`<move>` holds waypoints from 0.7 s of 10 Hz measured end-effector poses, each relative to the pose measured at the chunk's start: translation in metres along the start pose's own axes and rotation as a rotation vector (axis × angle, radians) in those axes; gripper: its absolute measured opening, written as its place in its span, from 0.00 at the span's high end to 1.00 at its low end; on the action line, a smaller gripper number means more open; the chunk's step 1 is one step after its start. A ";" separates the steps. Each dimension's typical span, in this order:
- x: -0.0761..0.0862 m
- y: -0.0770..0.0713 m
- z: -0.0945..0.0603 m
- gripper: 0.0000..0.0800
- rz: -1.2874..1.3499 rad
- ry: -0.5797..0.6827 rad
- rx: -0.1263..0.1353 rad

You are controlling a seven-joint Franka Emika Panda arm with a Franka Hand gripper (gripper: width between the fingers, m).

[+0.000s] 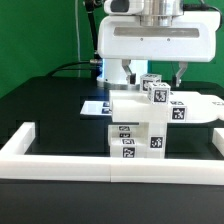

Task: Assemble chair

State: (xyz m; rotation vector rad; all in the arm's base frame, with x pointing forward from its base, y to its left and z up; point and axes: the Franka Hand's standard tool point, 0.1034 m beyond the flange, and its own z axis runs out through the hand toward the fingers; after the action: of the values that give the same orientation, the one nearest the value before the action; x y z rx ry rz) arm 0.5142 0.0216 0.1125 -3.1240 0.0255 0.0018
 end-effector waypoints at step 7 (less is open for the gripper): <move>0.000 0.003 0.000 0.19 -0.530 0.000 -0.003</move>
Offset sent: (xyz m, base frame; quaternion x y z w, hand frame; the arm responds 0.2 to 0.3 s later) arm -0.0001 0.0021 0.0013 0.0113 0.0060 -0.2286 0.9734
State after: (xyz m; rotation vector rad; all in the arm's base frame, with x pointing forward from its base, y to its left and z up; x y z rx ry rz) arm 0.5145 0.0181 0.1125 -3.0249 -0.7944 -0.0051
